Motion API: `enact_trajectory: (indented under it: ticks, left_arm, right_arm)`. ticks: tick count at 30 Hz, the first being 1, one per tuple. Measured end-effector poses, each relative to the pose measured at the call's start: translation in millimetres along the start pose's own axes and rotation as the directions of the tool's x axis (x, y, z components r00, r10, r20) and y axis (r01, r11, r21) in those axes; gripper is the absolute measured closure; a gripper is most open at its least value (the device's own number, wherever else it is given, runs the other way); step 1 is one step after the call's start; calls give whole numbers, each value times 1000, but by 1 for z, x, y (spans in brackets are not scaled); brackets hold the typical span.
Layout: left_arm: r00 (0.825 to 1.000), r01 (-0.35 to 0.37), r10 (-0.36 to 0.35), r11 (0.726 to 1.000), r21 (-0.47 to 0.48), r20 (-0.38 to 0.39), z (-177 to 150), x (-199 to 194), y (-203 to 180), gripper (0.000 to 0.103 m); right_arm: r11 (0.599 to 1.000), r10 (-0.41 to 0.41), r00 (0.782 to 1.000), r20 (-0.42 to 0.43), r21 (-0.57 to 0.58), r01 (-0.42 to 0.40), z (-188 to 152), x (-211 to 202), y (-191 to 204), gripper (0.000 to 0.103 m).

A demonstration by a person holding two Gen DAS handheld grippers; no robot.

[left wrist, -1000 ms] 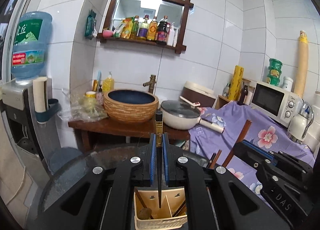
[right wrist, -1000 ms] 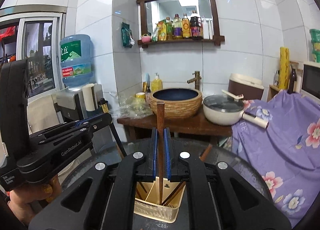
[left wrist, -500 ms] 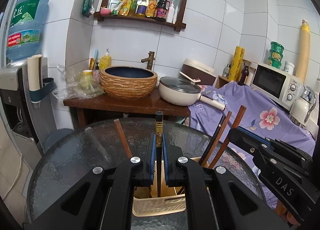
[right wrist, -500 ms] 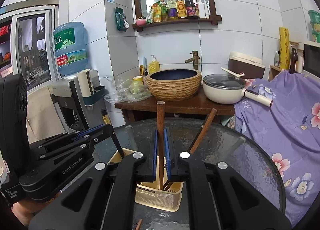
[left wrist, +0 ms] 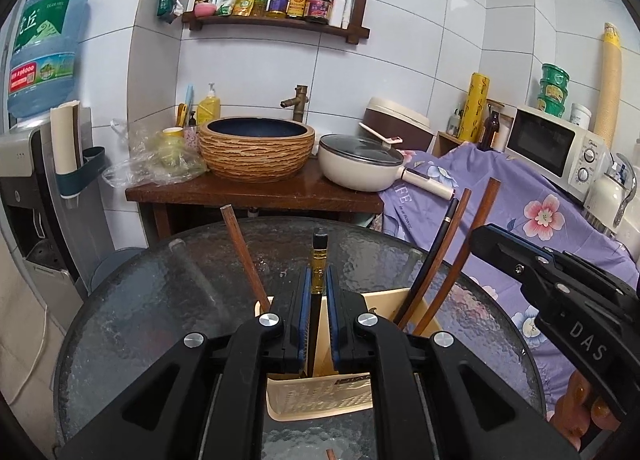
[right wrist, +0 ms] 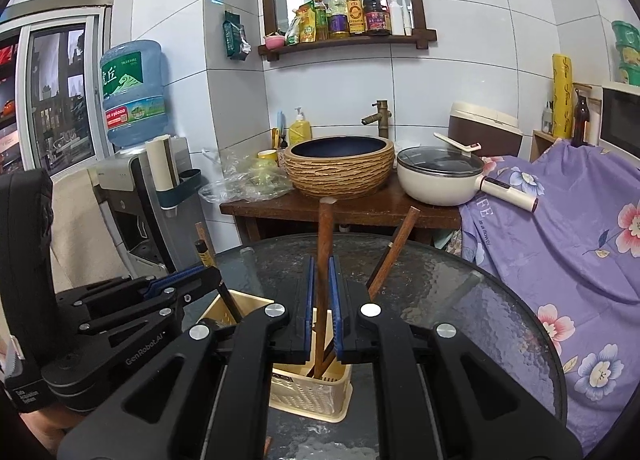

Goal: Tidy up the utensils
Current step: 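Lower both chopsticks into the holder and open both tools, then move both open tools back to the last wooden chopstick and silver spoon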

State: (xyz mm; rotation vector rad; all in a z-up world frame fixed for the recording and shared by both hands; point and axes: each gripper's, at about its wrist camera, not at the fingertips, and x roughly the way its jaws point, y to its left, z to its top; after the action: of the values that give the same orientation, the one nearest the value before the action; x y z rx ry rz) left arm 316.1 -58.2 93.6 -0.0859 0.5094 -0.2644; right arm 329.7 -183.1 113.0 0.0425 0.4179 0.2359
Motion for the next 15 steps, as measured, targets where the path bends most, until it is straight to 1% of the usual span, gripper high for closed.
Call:
enact_trajectory:
  ticks: [1, 2, 3, 5, 7, 10, 12, 13, 15]
  left_arm:
    - [1000, 4, -4, 1000, 1, 6, 0, -1, 0, 86]
    - [1000, 11, -11, 1000, -2, 16, 1, -5, 0, 76]
    - [999, 16, -15, 1000, -8, 29, 1, -8, 0, 70]
    - [999, 14, -14, 1000, -11, 47, 2, -13, 1, 66]
    - [998, 12, -12, 1000, -8, 57, 1, -19, 2, 64]
    - [997, 13, -11, 1000, -25, 81, -5, -32, 6, 53]
    - [996, 12, -9, 999, -36, 89, -14, -44, 9, 39]
    - [996, 0, 3, 999, -34, 86, -19, -48, 9, 36]
    - [996, -39, 40, 999, -20, 76, -33, -57, 12, 23]
  right_arm:
    - [1000, 2, 1000, 0, -1, -2, -1, -1, 0, 77]
    - [1000, 5, 1000, 4, 2, -5, -1, -1, -1, 68]
    - [1000, 10, 1000, 21, 14, -10, -1, -4, -2, 54]
    - [1000, 8, 999, 47, 27, -9, -1, -9, -5, 54]
    - [999, 11, 999, 51, 30, -12, -1, -12, -7, 54]
    - [999, 16, 997, 73, 28, -18, -4, -23, -8, 54]
    - [1000, 12, 997, 80, 23, -13, -11, -32, -7, 54]
    - [1000, 6, 997, 79, 22, -7, -14, -36, -6, 54]
    - [1000, -7, 998, 68, 19, 6, -26, -43, -3, 53]
